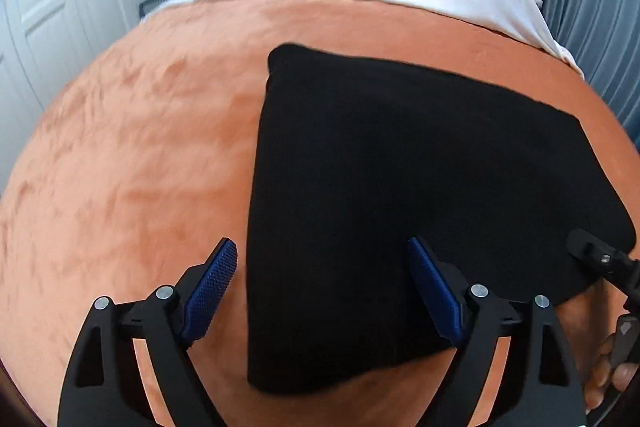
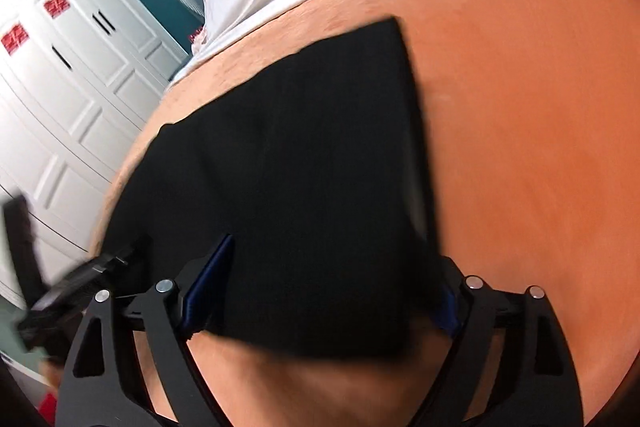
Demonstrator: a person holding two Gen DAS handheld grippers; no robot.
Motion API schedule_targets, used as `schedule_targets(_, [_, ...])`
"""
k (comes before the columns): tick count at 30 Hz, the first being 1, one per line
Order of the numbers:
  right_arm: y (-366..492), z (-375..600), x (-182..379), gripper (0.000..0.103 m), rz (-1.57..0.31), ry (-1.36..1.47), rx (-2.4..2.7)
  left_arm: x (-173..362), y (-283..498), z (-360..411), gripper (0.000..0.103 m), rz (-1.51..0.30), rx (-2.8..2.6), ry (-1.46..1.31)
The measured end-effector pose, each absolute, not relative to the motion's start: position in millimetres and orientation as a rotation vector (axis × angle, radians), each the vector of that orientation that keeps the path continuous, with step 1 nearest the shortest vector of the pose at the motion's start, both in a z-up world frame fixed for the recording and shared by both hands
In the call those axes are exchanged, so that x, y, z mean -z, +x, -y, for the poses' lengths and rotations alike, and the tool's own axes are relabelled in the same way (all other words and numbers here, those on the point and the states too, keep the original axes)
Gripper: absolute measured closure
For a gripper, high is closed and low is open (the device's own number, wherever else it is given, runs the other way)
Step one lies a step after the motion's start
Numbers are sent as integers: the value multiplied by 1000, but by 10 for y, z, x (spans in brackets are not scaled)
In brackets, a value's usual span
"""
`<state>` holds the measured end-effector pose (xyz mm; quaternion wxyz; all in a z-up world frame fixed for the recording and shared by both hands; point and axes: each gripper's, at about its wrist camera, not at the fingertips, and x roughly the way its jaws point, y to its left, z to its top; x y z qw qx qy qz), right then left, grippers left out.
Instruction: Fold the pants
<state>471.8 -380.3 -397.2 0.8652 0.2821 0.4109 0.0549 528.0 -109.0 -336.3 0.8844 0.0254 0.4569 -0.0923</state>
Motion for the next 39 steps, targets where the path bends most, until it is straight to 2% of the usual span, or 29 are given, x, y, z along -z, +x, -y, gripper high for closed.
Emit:
schedule_targets(3, [4380, 3868, 3789, 14, -876, 544, -48, 3210, 5083, 794, 19, -937, 173, 48])
schedule_targets(5, [4061, 3964, 3484, 17, -782, 471, 49, 2934, 4938, 641, 20, -866, 157, 54])
schedule_targets(6, [3983, 3984, 3357, 33, -740, 441, 67, 2805, 4915, 602, 20, -830, 154, 42])
schedule_targets(7, [3931, 3963, 3141, 43, -695, 386, 81, 2620, 4924, 614, 20, -791, 143, 31])
schedule_targets(8, [3957, 3909, 2972, 44, -676, 340, 80, 2497, 4969, 668, 20, -778, 133, 29])
schedule_targets(10, [4186, 3714, 2674, 57, -653, 253, 49, 2312, 5184, 922, 20, -795, 130, 32])
schedule_targets(12, [4486, 3546, 2583, 62, -666, 195, 28, 2314, 5424, 1178, 20, -833, 145, 38])
schedule_targets(15, [5023, 3310, 2747, 62, -743, 130, 10, 2645, 5843, 1564, 21, -952, 143, 130])
schedule_targets(18, [5349, 3249, 3233, 64, -874, 74, 31, 3120, 6057, 1650, 21, -1031, 49, 219])
schedule_targets(20, [5411, 3285, 3608, 64, -941, 61, 46, 3406, 6117, 1534, 9, -1068, 72, 179])
schedule_targets(21, [5355, 3331, 3679, 64, -916, 72, 44, 3432, 6122, 1430, 5, -1055, 70, 132])
schedule_targets(23, [5278, 3314, 3676, 63, -880, 63, 47, 3439, 6111, 1308, 5, -1065, 80, 55])
schedule_targets(24, [5279, 3270, 3630, 63, -889, 51, 67, 3396, 6088, 1291, 7, -1065, 82, 41])
schedule_targets(26, [5226, 3196, 3483, 63, -900, 49, 96, 3203, 5924, 1291, 23, -1047, 84, 49])
schedule_targets(29, [4857, 3161, 3111, 60, -849, 135, 86, 2840, 5468, 1263, 23, -997, 131, 68])
schedule_targets(30, [4689, 3149, 2988, 53, -828, 154, 87, 2718, 5299, 1260, 22, -969, 140, 82])
schedule_targets(31, [4474, 3105, 2842, 41, -805, 165, 95, 2571, 5055, 1239, 21, -941, 128, 102])
schedule_targets(33, [4065, 3058, 2617, 26, -763, 175, 140, 2358, 4661, 1190, 21, -916, 137, 109])
schedule_targets(36, [3432, 2896, 2306, 23, -711, 159, 176, 2093, 4037, 1084, 20, -898, 135, 114])
schedule_targets(39, [2874, 2709, 2102, 13, -694, 152, 194, 1881, 3461, 986, 13, -855, 126, 127])
